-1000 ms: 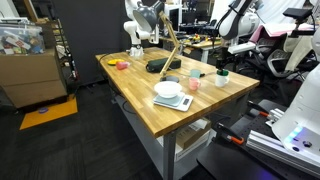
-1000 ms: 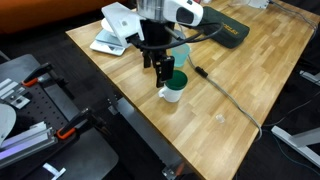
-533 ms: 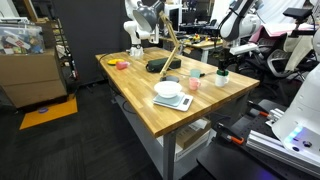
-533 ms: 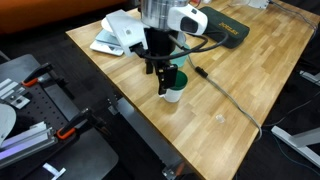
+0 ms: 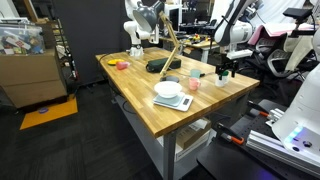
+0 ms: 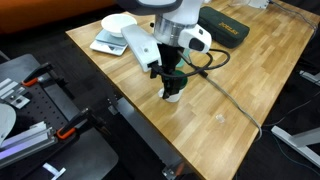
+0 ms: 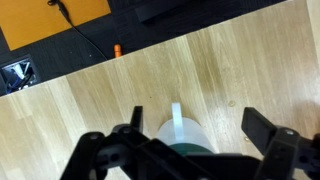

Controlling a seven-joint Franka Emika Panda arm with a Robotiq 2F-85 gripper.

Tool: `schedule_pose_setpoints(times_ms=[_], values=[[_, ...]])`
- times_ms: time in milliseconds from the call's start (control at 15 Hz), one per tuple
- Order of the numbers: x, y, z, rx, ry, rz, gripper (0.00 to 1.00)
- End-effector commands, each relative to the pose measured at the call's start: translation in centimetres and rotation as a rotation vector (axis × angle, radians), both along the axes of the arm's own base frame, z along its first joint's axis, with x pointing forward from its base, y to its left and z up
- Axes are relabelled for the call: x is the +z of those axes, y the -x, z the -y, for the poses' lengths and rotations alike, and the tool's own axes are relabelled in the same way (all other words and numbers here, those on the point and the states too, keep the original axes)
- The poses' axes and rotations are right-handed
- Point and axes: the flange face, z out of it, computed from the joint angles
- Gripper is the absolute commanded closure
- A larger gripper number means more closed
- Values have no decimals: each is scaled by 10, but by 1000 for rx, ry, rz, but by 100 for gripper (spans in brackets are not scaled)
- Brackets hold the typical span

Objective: Pick up the white cup and pour its contents into the basin

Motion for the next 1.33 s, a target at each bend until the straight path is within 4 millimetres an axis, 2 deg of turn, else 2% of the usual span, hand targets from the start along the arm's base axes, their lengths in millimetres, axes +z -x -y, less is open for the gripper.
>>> schedule_pose_setpoints(times_ms=[0, 200, 600, 733, 800, 933, 1067, 1267], values=[[-18, -9, 11, 25, -29, -23, 0], [-26, -14, 20, 37, -23, -30, 0], [-24, -23, 29, 54, -29, -18, 0], [-25, -22, 30, 55, -37, -23, 4], [-25, -21, 31, 54, -39, -24, 9], [-25, -19, 33, 45, -52, -25, 31], [-27, -16, 34, 38, -63, -25, 41], [-27, -13, 35, 29, -76, -22, 63]])
